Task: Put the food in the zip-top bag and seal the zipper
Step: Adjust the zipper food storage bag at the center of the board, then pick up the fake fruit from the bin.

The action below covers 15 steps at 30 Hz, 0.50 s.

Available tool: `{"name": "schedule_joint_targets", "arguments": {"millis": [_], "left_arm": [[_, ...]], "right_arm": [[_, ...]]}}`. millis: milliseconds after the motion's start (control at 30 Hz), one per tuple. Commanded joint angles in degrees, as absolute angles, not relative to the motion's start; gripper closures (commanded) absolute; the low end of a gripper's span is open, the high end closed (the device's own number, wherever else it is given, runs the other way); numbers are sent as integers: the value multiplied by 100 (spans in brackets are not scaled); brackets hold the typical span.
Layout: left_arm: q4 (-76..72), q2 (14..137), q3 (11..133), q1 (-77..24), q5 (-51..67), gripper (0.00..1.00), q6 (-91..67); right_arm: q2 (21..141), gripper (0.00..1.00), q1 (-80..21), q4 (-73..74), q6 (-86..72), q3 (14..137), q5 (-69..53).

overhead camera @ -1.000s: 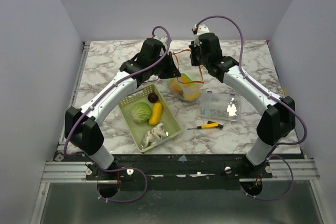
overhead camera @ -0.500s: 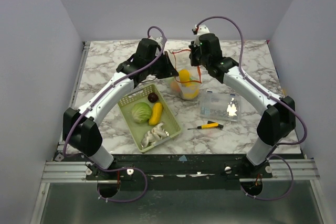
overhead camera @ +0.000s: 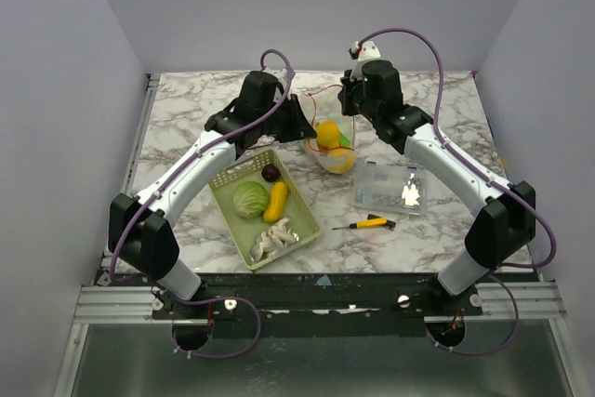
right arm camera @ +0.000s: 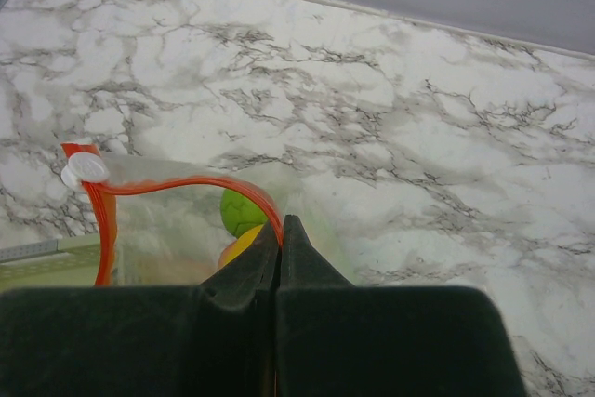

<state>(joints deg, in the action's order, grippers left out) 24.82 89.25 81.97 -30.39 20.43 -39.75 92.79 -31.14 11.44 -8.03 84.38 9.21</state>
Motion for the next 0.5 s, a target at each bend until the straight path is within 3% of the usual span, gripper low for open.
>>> {"name": "schedule_joint_targets", "arguments": {"millis": [0, 233, 467], "left_arm": [[2361, 8774, 8193, -3032, 2170, 70, -3887], [2413, 8267, 7943, -3020, 1969, 33, -3656], [2656, 7010, 7036, -3023, 1367, 15, -3189]], "right_arm": [[9242, 99, -3135, 928, -859, 8449, 865], [9228, 99, -3136, 923, -878, 8399, 826], [9168, 100, -3130, 859, -874, 8327, 768]]}}
